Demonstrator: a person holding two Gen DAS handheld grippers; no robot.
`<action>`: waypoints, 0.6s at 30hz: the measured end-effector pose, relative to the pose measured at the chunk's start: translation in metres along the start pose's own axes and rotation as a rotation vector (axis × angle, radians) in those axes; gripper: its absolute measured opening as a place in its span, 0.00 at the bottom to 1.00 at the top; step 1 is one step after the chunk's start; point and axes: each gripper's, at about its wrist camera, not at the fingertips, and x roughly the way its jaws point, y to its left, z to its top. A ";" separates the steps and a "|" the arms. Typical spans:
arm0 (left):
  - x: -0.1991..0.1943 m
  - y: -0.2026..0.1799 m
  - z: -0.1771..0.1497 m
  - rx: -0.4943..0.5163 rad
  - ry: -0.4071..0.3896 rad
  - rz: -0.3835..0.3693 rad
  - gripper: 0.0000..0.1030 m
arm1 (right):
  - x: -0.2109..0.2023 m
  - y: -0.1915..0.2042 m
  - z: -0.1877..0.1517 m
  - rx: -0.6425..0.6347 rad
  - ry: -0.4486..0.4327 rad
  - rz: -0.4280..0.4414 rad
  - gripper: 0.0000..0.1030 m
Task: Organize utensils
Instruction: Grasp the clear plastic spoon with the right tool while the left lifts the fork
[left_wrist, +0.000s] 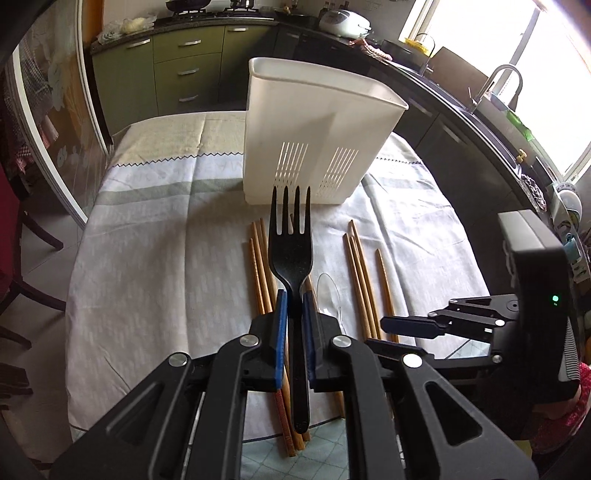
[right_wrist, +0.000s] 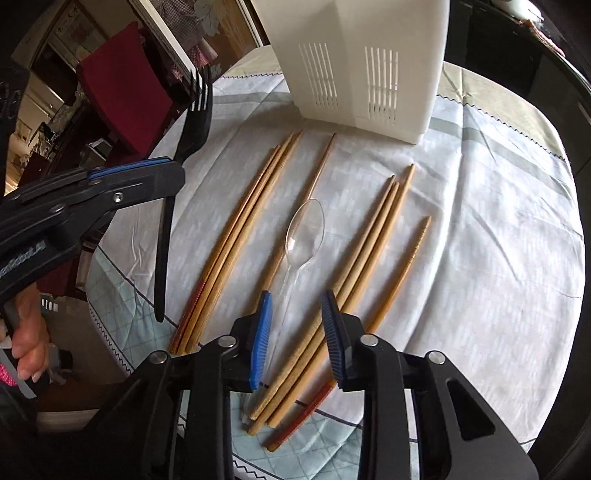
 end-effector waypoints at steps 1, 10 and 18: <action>-0.003 0.000 -0.002 0.006 -0.010 -0.002 0.08 | 0.005 0.003 0.003 0.001 0.015 -0.003 0.21; -0.023 0.006 -0.013 0.047 -0.070 -0.009 0.08 | 0.042 0.015 0.020 0.019 0.098 -0.066 0.21; -0.025 0.008 -0.016 0.060 -0.078 -0.026 0.08 | 0.063 0.030 0.032 0.021 0.122 -0.107 0.12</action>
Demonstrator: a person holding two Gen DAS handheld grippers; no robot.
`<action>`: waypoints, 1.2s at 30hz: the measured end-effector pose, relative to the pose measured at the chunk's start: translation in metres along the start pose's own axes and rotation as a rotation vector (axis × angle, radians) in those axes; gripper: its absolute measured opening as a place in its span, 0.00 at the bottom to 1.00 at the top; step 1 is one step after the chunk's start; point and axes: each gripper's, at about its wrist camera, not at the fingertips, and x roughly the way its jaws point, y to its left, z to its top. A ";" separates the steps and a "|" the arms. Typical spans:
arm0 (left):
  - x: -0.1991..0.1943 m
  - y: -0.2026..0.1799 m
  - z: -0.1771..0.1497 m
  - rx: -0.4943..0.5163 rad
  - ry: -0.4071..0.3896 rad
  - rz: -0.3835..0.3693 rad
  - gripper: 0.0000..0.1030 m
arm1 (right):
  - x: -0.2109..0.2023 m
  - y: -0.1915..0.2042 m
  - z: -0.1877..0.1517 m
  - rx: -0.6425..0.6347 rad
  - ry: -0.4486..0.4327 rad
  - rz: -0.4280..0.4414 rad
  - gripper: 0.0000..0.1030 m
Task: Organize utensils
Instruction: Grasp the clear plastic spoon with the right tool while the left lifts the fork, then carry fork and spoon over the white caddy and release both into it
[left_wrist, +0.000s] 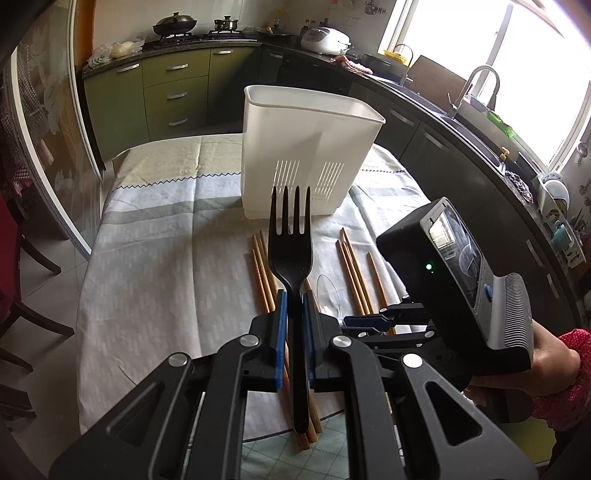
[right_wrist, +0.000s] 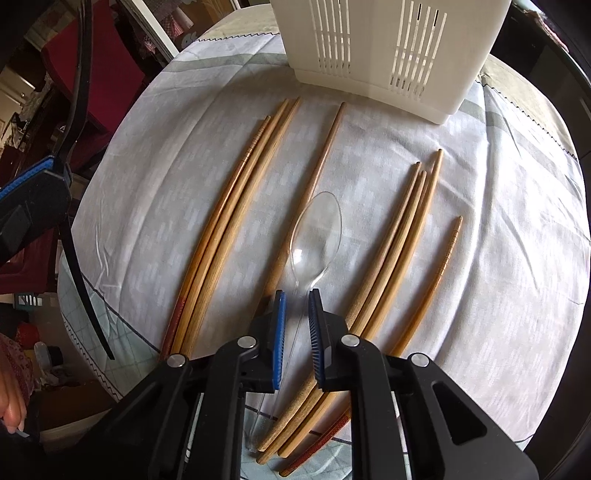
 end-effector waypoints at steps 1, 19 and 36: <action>-0.001 0.000 0.000 -0.001 -0.002 -0.002 0.08 | 0.002 0.003 0.001 0.000 -0.007 -0.006 0.11; -0.063 -0.018 0.126 -0.004 -0.444 -0.049 0.08 | -0.123 -0.029 -0.014 0.081 -0.571 0.242 0.09; 0.025 -0.023 0.163 0.061 -0.624 0.108 0.09 | -0.168 -0.075 -0.026 0.084 -0.759 0.223 0.09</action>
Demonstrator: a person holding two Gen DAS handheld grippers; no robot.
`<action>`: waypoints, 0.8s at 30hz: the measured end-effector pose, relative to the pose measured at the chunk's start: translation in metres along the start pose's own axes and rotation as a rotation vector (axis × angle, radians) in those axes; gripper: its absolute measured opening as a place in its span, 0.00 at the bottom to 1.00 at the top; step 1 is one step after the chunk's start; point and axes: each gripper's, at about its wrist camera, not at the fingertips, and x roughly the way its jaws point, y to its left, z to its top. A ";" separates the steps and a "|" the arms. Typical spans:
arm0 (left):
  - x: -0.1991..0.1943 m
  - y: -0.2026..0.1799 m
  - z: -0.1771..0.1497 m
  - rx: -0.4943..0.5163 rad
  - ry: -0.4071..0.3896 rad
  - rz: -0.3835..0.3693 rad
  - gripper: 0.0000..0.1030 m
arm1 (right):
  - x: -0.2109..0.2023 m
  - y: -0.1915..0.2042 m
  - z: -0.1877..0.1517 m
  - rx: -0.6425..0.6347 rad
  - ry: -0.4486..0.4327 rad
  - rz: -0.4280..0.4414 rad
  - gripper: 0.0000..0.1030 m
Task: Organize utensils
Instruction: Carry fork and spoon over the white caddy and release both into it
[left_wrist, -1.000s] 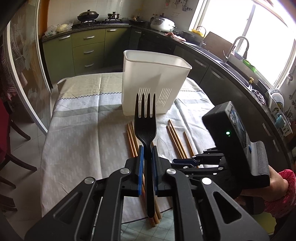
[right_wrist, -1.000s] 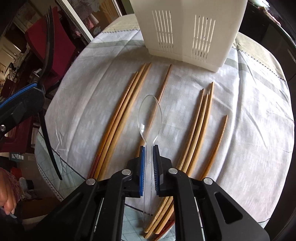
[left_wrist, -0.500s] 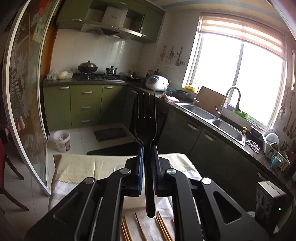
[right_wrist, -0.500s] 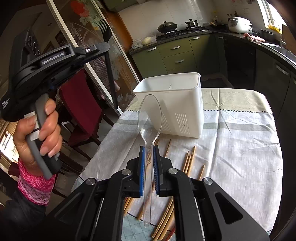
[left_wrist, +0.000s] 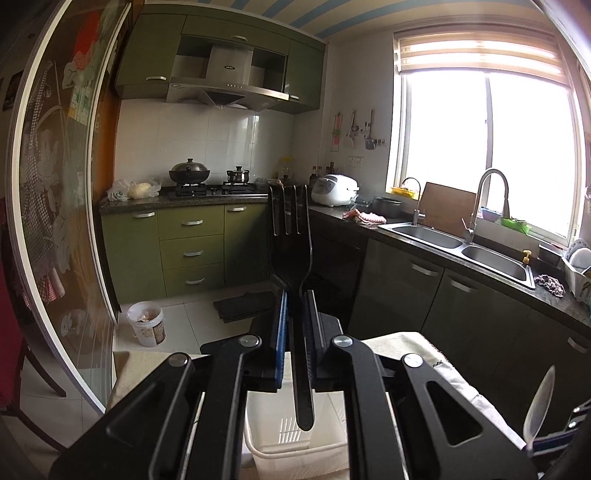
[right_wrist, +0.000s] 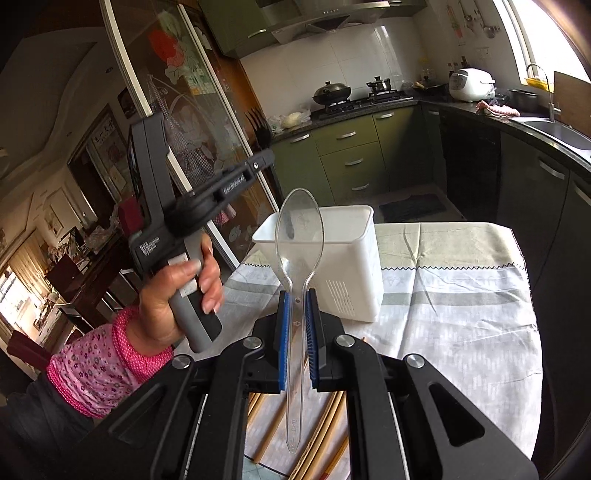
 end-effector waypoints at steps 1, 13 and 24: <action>0.000 0.001 -0.006 0.005 0.007 0.001 0.09 | -0.004 0.001 0.005 -0.002 -0.015 0.000 0.09; -0.006 0.017 -0.039 -0.009 0.093 0.000 0.19 | -0.011 0.023 0.096 -0.079 -0.334 -0.134 0.09; -0.077 0.031 -0.044 0.035 0.123 0.007 0.30 | 0.075 0.003 0.117 -0.095 -0.360 -0.258 0.09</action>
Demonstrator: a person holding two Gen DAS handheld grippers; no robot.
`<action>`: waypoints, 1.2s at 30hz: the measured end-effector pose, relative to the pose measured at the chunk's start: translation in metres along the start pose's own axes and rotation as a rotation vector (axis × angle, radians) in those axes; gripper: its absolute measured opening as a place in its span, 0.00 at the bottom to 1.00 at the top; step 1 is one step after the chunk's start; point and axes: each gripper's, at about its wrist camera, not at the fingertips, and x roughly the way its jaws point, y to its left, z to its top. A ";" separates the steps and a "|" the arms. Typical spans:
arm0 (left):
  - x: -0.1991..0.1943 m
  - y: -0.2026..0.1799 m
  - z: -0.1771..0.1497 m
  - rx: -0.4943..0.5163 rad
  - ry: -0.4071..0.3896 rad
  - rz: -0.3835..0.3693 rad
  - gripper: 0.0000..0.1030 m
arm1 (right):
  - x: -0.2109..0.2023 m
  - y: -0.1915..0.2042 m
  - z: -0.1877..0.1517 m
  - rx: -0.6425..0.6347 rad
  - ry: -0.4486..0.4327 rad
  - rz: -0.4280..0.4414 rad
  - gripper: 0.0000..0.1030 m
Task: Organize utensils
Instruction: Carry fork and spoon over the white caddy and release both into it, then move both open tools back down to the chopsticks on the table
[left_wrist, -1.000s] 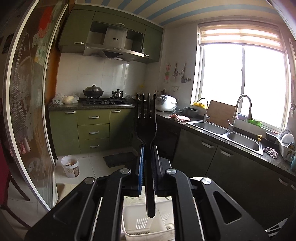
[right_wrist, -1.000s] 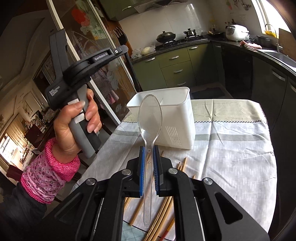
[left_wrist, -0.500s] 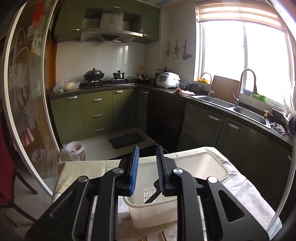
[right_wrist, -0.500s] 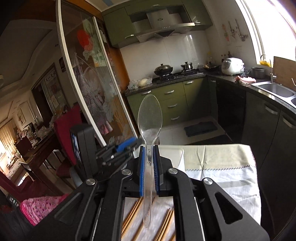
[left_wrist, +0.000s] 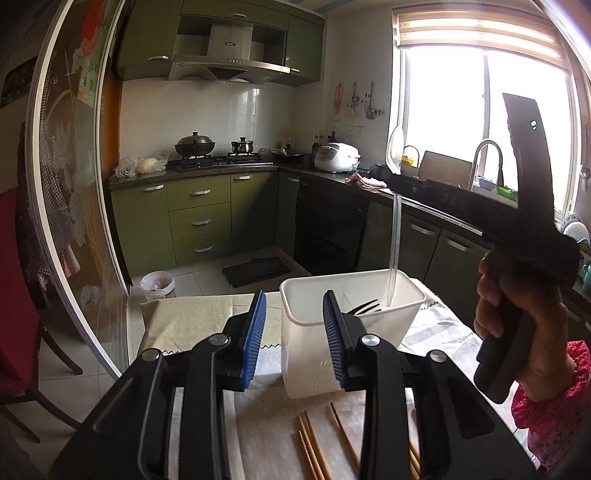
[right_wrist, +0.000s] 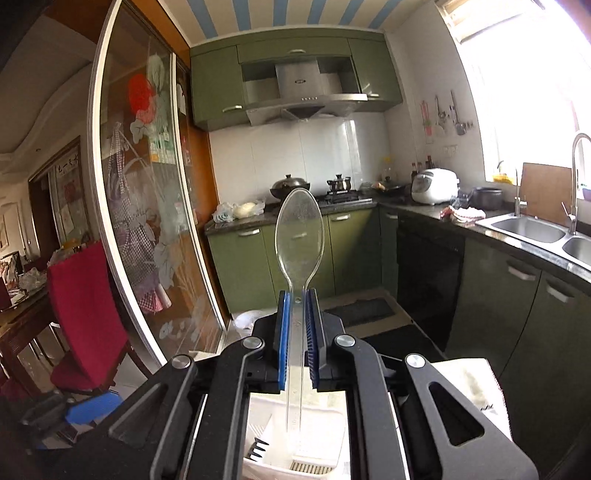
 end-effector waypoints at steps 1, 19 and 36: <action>-0.003 0.001 -0.004 0.006 0.009 -0.001 0.30 | 0.004 -0.003 -0.004 0.005 0.012 -0.004 0.09; 0.033 0.000 -0.080 -0.030 0.526 0.013 0.36 | -0.033 -0.013 -0.061 -0.066 0.086 -0.017 0.30; 0.079 0.006 -0.125 -0.116 0.837 0.003 0.25 | -0.127 -0.074 -0.115 -0.007 0.261 -0.021 0.35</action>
